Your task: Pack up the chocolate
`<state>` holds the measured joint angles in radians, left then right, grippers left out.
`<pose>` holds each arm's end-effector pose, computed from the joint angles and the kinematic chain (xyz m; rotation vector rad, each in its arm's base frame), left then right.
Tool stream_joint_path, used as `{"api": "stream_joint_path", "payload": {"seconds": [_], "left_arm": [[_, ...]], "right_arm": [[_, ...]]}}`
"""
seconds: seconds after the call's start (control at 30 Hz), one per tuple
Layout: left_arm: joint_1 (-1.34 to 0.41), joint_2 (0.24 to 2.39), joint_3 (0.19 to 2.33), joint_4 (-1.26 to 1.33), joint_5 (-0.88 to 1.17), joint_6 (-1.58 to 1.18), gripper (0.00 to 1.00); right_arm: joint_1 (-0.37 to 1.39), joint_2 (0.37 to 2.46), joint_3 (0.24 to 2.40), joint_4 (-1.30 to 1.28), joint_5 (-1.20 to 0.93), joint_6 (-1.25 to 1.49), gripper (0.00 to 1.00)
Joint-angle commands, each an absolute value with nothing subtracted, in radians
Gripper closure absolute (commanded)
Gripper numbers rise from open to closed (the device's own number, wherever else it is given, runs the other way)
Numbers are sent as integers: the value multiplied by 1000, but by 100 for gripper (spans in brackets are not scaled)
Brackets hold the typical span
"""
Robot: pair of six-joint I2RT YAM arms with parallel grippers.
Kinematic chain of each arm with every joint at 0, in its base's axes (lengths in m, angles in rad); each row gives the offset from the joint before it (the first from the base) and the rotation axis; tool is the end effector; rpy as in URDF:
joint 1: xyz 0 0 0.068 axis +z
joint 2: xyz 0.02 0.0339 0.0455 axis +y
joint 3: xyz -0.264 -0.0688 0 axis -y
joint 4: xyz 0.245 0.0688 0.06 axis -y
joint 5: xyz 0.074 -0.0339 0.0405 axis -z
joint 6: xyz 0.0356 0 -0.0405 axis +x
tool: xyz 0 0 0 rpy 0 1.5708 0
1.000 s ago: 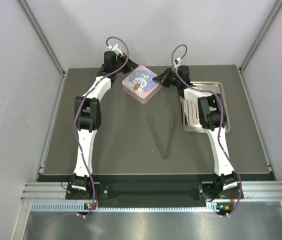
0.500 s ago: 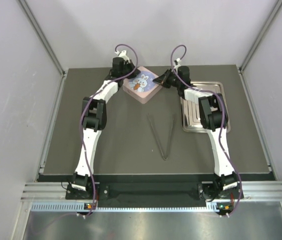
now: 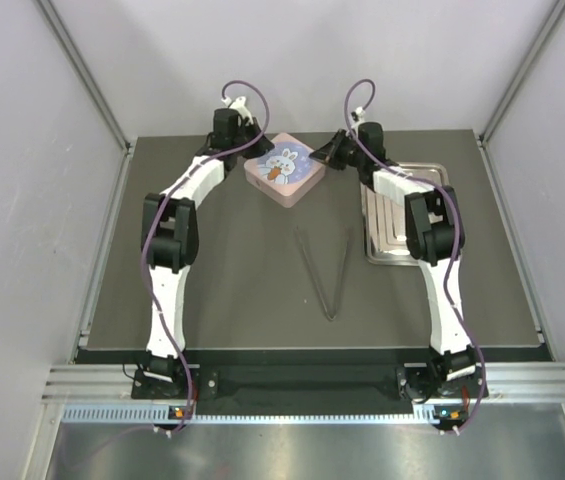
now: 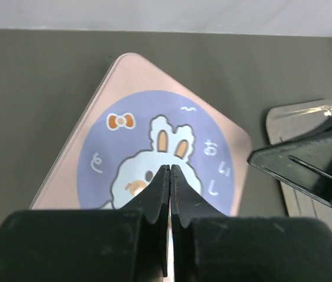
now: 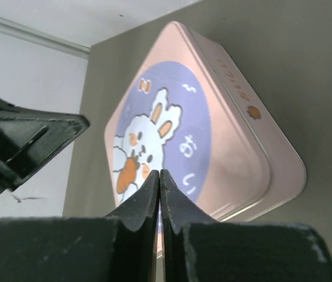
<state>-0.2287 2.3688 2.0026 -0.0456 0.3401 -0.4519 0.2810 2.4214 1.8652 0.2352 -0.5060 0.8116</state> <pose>0.5406 -0.1380 0.2231 0.0006 2.0413 -0.7715 0.5313 0.1713 0.1760 0.1650 2.0344 1.1952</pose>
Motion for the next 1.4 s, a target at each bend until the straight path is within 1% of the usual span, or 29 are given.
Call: {"api": "stream_joint_path", "payload": {"seconds": [0.0, 0.17, 0.27, 0.4, 0.5, 0.6, 0.63, 0.67, 0.7, 0.73, 0.77, 0.8, 0.83, 0.87, 0.9, 0.93, 0.97, 1.0, 1.03, 1.07, 1.1, 1.17, 1.2, 1.23, 1.3, 1.37], "left_arm": [[-225, 2238, 1951, -25, 342, -410, 100], [-224, 2285, 1888, -32, 353, -422, 100], [-224, 2325, 1853, -41, 348, -433, 100], [-219, 2372, 1888, -98, 392, -437, 100], [-218, 2326, 1910, -127, 400, -434, 100], [-218, 2231, 1911, -156, 396, -428, 100], [-216, 2203, 1914, -170, 397, -425, 100], [-216, 2137, 1908, -182, 400, -425, 99], [-218, 2099, 1896, -192, 409, -425, 96], [-218, 2057, 1855, -193, 420, -429, 94], [-218, 1966, 1829, -195, 423, -434, 86], [-218, 1916, 1800, -195, 431, -437, 82], [-218, 1866, 1734, -192, 445, -445, 77], [-219, 1768, 1697, -190, 465, -452, 68], [-222, 1719, 1653, -183, 469, -463, 60], [-221, 1673, 1564, -172, 475, -483, 52], [-221, 1584, 1524, -167, 495, -488, 38], [-224, 1539, 1482, -169, 506, -491, 12], [-224, 1499, 1415, -187, 518, -489, 1], [-225, 1423, 1382, -199, 532, -486, 1], [-227, 1383, 1308, -202, 535, -479, 1], [-235, 1257, 1228, -206, 523, -477, 1], [-238, 1214, 1153, -206, 519, -468, 1], [-239, 1134, 1119, -206, 509, -465, 1], [-242, 1060, 1025, -210, 479, -447, 1], [-242, 961, 971, -228, 451, -424, 1]], "right_arm": [[302, 2347, 1913, 258, -526, 808, 100], [310, 2505, 1971, 319, -594, 933, 100], [313, 2542, 1960, 293, -571, 919, 100], [305, 2536, 1954, 262, -560, 894, 100], [298, 2473, 1925, 244, -554, 871, 100], [293, 2357, 1869, 229, -542, 833, 100], [291, 2283, 1849, 207, -534, 810, 99], [290, 2242, 1829, 195, -529, 793, 97], [290, 2197, 1783, 177, -528, 773, 94], [290, 2104, 1758, 131, -520, 729, 91], [291, 2050, 1728, 102, -512, 704, 85], [293, 1993, 1653, 74, -503, 680, 70], [298, 1873, 1610, 4, -465, 619, 63], [311, 1808, 1517, -41, -436, 582, 56], [322, 1745, 1472, -72, -407, 543, 32], [333, 1624, 1427, -104, -343, 475, 20], [351, 1565, 1384, -164, -312, 448, 5], [360, 1507, 1306, -196, -278, 431, 0], [373, 1397, 1266, -221, -212, 411, 0], [385, 1343, 1190, -262, -186, 402, 0], [393, 1237, 1152, -274, -146, 384, 0], [402, 1136, 1036, -293, -108, 382, 0], [402, 1041, 1001, -296, -71, 383, 0], [403, 999, 968, -304, -51, 385, 0], [403, 887, 881, -308, -5, 388, 0], [402, 832, 812, -317, 40, 393, 0]]}}
